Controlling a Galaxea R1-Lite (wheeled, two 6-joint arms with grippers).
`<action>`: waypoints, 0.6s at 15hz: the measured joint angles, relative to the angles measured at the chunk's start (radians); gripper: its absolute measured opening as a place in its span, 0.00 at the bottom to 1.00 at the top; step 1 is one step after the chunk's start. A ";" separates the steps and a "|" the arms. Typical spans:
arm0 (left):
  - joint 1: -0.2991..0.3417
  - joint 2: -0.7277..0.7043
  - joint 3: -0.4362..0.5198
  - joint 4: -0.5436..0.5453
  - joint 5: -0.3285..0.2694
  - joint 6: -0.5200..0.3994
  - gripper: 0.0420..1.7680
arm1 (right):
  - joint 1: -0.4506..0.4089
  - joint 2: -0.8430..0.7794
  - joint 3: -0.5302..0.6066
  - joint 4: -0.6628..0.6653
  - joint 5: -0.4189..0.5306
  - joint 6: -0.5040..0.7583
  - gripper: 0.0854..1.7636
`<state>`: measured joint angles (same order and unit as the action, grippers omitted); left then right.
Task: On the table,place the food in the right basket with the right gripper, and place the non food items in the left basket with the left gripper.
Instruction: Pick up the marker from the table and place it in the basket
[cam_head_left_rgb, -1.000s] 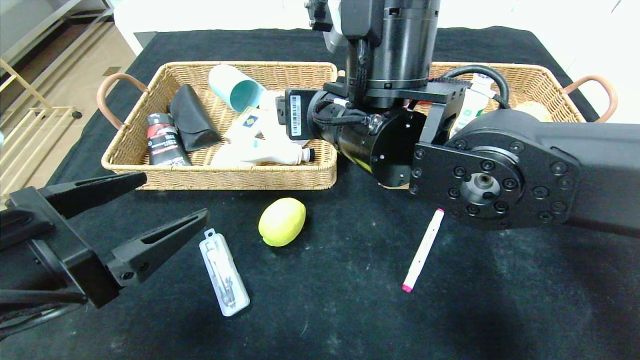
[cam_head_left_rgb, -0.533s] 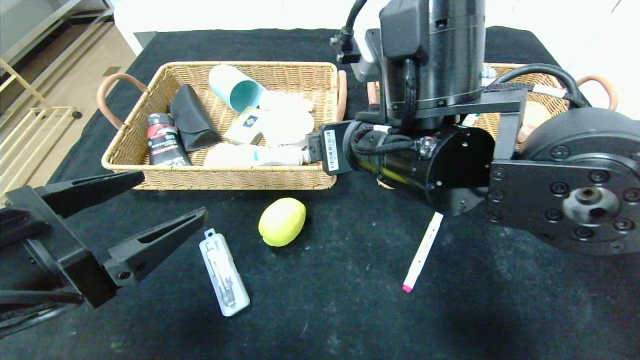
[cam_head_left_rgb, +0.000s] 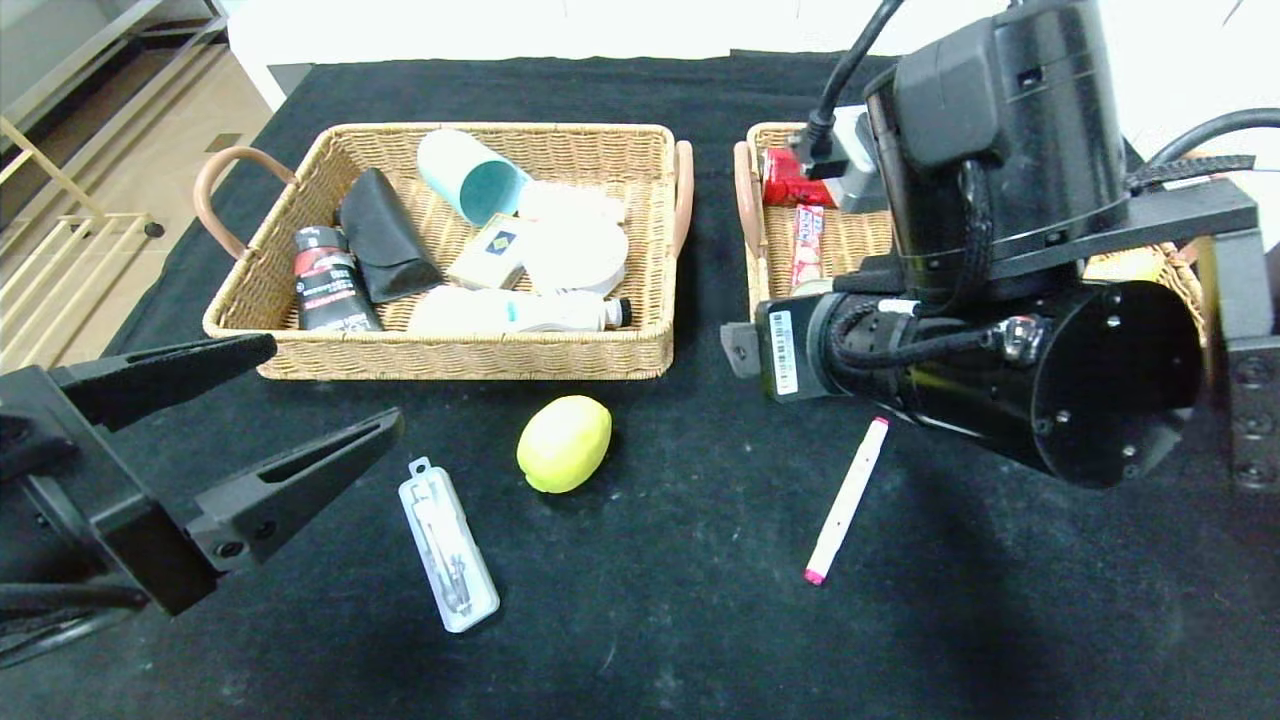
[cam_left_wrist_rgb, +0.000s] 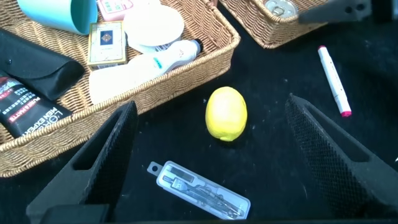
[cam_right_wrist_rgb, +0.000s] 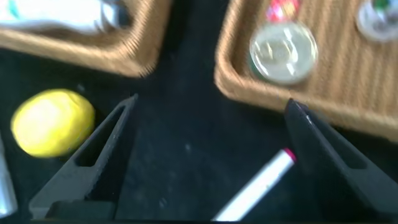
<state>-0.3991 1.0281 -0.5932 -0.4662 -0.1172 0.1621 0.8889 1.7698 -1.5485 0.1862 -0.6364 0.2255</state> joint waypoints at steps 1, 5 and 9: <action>0.000 -0.001 0.000 0.001 0.000 0.000 0.97 | -0.009 -0.014 0.000 0.064 -0.001 0.024 0.95; -0.002 -0.006 0.000 0.004 0.000 0.006 0.97 | -0.064 -0.047 -0.010 0.279 0.003 0.167 0.96; -0.003 -0.008 0.000 0.004 0.000 0.006 0.97 | -0.083 -0.048 -0.037 0.411 0.037 0.353 0.96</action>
<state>-0.4021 1.0204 -0.5936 -0.4621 -0.1177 0.1683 0.8057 1.7217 -1.5855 0.5974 -0.5989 0.5781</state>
